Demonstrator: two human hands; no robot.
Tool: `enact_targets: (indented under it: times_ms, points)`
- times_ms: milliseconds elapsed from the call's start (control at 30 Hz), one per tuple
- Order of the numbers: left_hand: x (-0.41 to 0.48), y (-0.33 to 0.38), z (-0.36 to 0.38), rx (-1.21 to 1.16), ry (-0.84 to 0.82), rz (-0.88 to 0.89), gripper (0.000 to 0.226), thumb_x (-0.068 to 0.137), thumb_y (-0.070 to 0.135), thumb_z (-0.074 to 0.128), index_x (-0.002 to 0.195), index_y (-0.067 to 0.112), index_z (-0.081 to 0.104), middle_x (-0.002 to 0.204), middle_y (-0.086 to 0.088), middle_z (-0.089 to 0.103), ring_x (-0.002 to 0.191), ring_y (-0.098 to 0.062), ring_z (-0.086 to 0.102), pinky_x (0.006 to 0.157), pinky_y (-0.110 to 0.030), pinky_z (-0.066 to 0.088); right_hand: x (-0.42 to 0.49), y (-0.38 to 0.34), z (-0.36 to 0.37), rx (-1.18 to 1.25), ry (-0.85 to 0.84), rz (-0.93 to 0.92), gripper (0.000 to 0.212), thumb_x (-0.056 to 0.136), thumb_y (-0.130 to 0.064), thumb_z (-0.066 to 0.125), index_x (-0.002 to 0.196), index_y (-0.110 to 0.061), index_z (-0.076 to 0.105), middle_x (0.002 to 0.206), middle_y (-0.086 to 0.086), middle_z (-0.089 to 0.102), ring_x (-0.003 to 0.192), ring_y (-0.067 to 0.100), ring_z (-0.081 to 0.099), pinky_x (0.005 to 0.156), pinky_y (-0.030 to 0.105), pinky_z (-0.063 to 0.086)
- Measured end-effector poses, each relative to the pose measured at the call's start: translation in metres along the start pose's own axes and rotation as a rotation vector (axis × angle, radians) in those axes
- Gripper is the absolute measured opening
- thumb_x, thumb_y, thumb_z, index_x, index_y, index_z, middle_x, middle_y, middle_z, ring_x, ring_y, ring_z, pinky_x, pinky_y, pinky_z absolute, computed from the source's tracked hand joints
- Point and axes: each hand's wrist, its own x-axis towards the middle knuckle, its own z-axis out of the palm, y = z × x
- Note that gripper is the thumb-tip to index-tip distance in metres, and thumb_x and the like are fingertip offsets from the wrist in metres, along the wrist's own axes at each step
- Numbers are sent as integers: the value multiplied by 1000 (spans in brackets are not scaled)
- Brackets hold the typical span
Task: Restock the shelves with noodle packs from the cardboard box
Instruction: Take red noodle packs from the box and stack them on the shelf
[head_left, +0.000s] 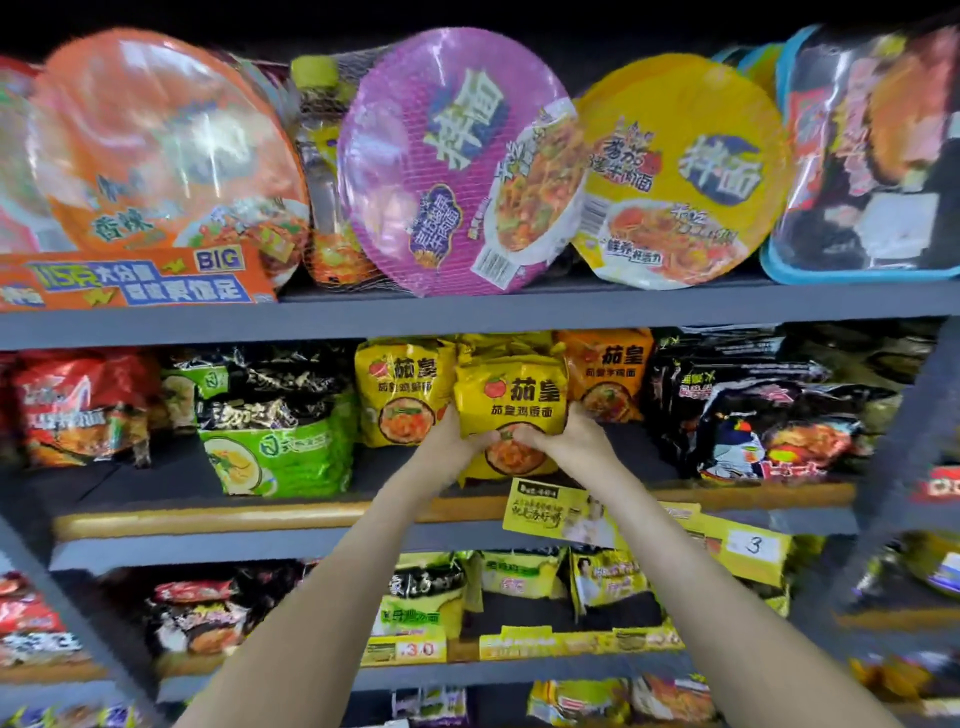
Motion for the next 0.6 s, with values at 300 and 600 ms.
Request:
enact_targets:
  times_ms: [300,600]
  points:
    - [8,-2,8,-74,15,80,53,95,20,59,142,16,34,135,-5,53,123,-25,51,99,-38,44,19,11,5,51,-39,-57,78,66,-53,78,130,-22,45,122,-5,61,112,17,57,87,31,45]
    - [-19,21,49,1080,506,980,71,69,-1,70,136,1,47,141,-21,44,132,-36,38,110,-50,28,-4,19,-50,-74,-263,-97,72,88,-25,66,149,-24,28,146,-10,34,134,10,32,109,28,28]
